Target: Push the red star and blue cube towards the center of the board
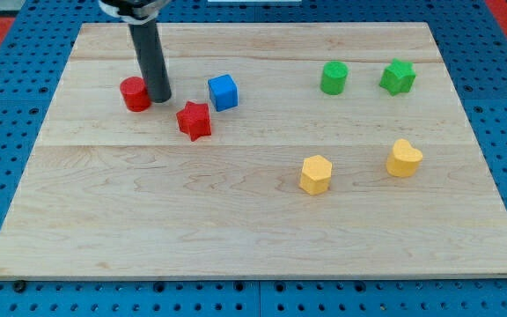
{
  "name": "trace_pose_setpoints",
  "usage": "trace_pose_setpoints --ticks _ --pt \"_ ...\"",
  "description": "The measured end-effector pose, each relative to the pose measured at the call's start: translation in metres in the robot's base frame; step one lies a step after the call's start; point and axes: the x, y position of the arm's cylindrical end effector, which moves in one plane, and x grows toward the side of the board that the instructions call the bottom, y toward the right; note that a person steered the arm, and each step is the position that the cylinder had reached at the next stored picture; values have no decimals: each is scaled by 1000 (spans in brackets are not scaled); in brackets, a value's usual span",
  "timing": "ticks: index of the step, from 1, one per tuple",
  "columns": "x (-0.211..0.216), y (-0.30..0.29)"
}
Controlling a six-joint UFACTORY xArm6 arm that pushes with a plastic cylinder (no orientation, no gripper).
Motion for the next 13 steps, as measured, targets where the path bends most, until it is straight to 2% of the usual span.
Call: trace_pose_setpoints --ticks 1,3,5,6,7,8,9,10,11,12,13 --pt "19 20" --pt "31 -12" --pt "44 92" --pt "20 64" --pt "-12 -9" --pt "-50 45" --pt "-50 102" --pt "-15 114" --pt "-20 118" --pt "-33 98" --pt "-9 93"
